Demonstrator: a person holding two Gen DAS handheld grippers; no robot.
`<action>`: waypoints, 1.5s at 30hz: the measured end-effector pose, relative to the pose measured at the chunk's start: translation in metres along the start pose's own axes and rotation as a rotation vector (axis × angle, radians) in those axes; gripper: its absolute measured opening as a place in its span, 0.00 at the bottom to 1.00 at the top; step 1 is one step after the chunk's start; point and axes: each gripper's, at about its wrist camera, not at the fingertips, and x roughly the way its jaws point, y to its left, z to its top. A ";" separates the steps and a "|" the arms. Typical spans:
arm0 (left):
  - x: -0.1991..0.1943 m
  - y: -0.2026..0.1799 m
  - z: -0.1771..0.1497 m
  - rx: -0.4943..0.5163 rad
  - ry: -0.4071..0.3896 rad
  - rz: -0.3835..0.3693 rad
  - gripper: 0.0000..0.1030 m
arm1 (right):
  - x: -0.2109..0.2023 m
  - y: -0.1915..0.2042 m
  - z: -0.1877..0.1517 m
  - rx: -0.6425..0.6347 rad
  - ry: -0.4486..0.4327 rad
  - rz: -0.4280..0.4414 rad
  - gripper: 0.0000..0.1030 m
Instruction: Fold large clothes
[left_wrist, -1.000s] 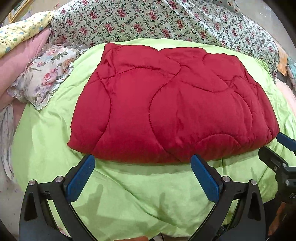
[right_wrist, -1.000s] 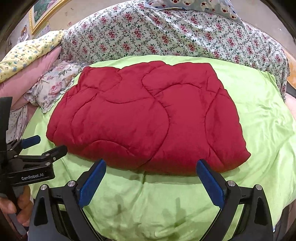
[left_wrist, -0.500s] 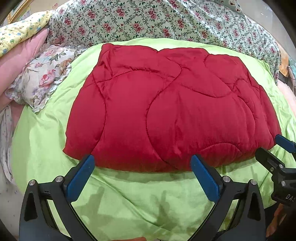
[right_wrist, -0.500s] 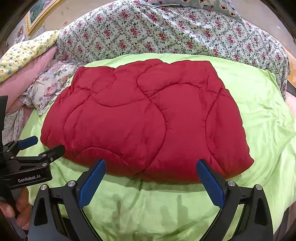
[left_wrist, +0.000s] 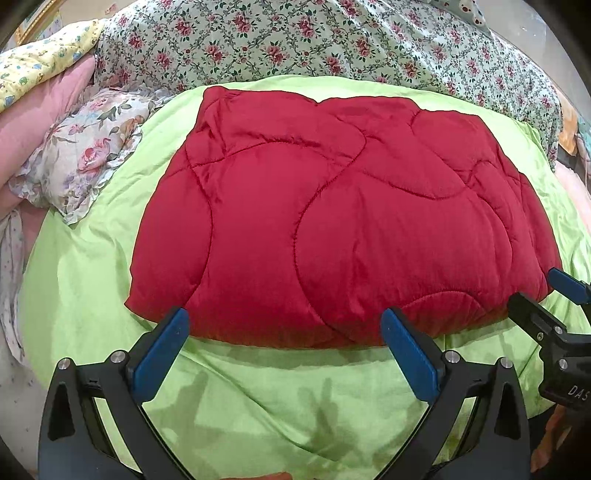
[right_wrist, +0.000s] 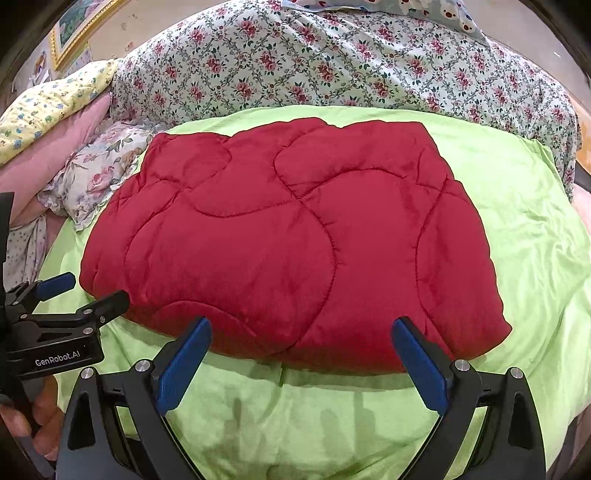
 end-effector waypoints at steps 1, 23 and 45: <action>0.000 0.000 0.000 -0.001 0.000 0.000 1.00 | 0.000 0.000 0.000 -0.001 0.000 0.000 0.96; 0.000 0.000 0.002 0.000 -0.003 0.009 1.00 | 0.002 0.001 0.001 -0.004 0.002 -0.003 0.96; -0.006 0.001 0.002 -0.001 -0.025 0.011 1.00 | -0.004 0.002 0.004 -0.006 -0.014 -0.005 0.96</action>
